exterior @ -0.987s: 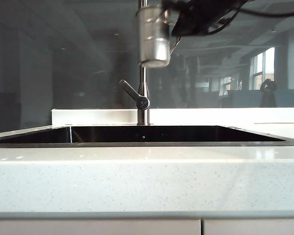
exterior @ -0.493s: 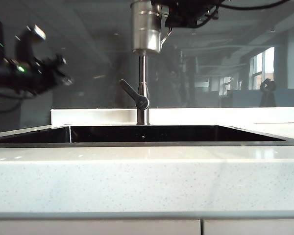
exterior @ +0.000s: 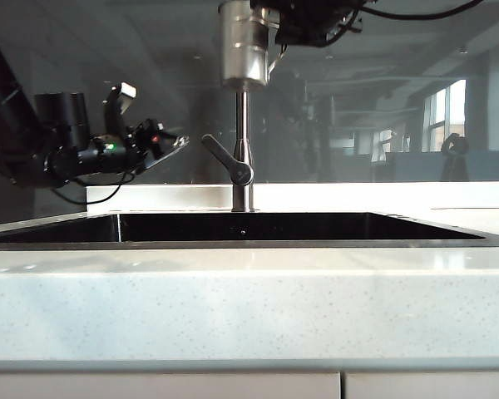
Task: Pick up the mug next to the sink, go to the faucet to get some water, pour the water into the sink, and finally put the mug back to its place.
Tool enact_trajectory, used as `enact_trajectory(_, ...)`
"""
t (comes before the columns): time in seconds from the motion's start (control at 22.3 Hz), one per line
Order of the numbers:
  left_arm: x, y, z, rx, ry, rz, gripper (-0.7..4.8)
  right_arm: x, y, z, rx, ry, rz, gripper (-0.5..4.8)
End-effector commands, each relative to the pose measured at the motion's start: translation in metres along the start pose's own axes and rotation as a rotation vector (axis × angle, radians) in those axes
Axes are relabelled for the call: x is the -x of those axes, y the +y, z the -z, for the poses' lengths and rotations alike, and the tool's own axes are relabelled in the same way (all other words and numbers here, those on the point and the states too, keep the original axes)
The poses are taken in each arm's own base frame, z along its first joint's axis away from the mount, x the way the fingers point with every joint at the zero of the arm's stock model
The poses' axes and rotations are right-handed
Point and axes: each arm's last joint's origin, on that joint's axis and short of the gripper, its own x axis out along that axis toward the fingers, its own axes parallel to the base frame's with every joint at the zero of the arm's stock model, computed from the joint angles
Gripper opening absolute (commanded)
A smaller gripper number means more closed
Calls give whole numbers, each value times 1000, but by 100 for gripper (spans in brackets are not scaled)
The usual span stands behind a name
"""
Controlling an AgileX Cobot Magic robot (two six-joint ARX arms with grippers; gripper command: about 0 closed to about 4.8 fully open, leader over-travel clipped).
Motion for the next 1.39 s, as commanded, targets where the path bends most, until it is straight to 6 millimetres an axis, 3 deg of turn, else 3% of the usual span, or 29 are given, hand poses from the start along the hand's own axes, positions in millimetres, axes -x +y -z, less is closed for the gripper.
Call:
enact_trajectory(0.04,-17,-2,-10,-76,4,31,190,4,1,-14,-8,-71,-3,-2)
enact_trajectory(0.31,-38,-13,-27,-122,-12,102,195,4,0,-15,-7,-79,-1,-2)
enact_trajectory(0.49,-49,-18,-26,-160,37,97,247,4,0,-15,-7,-79,-1,-2)
enact_trajectory(0.63,-55,-24,-18,-170,78,111,247,5,0,-15,-8,-79,-4,-2)
enact_trajectory(1.39,-54,-30,-11,-103,155,325,236,5,-1,-15,-7,-77,-2,-2)
